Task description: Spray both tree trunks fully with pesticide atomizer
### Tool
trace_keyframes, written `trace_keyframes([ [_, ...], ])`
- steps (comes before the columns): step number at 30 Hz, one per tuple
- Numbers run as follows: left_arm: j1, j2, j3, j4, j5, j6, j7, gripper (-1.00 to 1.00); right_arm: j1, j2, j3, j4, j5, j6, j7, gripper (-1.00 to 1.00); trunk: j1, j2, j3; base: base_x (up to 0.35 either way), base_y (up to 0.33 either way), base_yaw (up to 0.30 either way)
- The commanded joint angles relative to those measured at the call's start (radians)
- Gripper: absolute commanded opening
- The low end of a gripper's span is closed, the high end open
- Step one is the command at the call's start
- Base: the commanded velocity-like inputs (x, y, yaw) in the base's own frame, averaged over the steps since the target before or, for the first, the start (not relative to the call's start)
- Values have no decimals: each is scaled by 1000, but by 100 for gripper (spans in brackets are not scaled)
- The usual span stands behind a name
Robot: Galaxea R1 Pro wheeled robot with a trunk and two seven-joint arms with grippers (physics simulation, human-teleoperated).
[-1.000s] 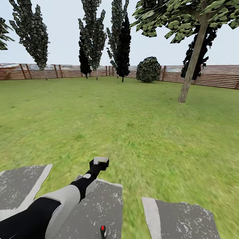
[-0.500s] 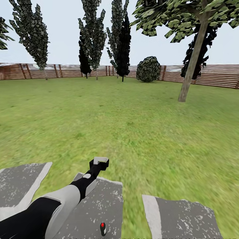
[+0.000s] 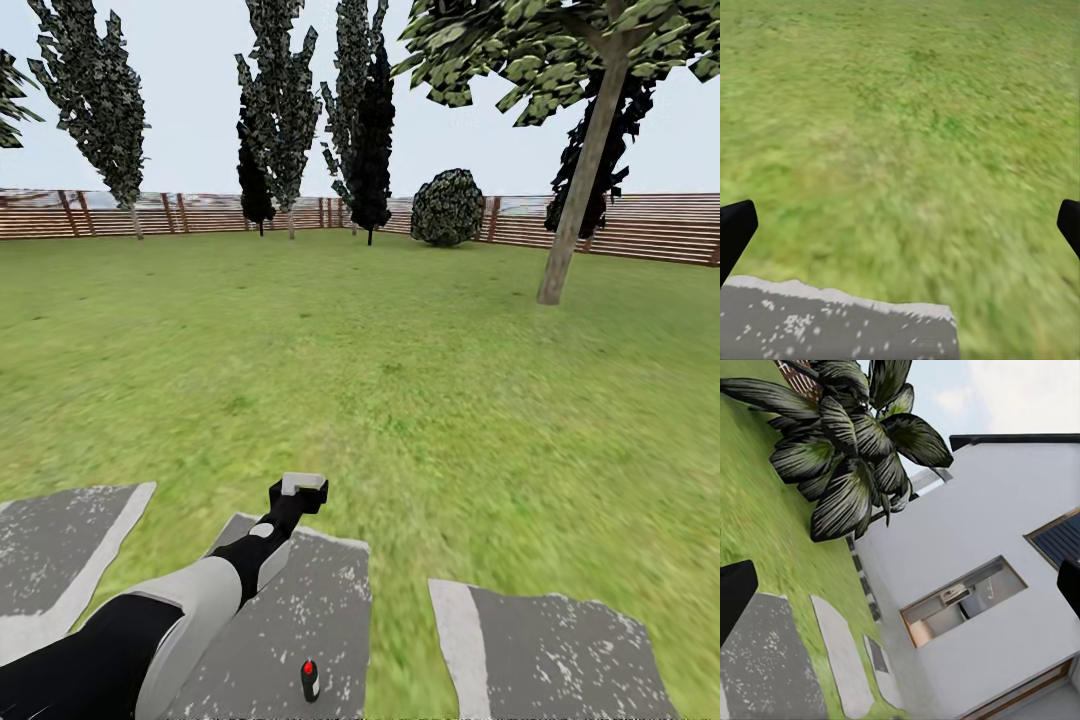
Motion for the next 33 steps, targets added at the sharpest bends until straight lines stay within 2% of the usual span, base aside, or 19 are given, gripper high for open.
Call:
trace_keyframes([
  [1,0,0,0,0,0,0,0,100,0,0,0,0,0,0,0,100,4,-7,-3,0,0,0],
  [30,0,0,1,0,0,0,0,100,0,-3,-6,-12,-7,-6,-3,100,115,-210,-94,0,0,0],
  [33,0,0,0,0,0,0,0,100,0,-2,-8,-40,-9,-8,-6,100,116,-211,-106,0,0,0],
])
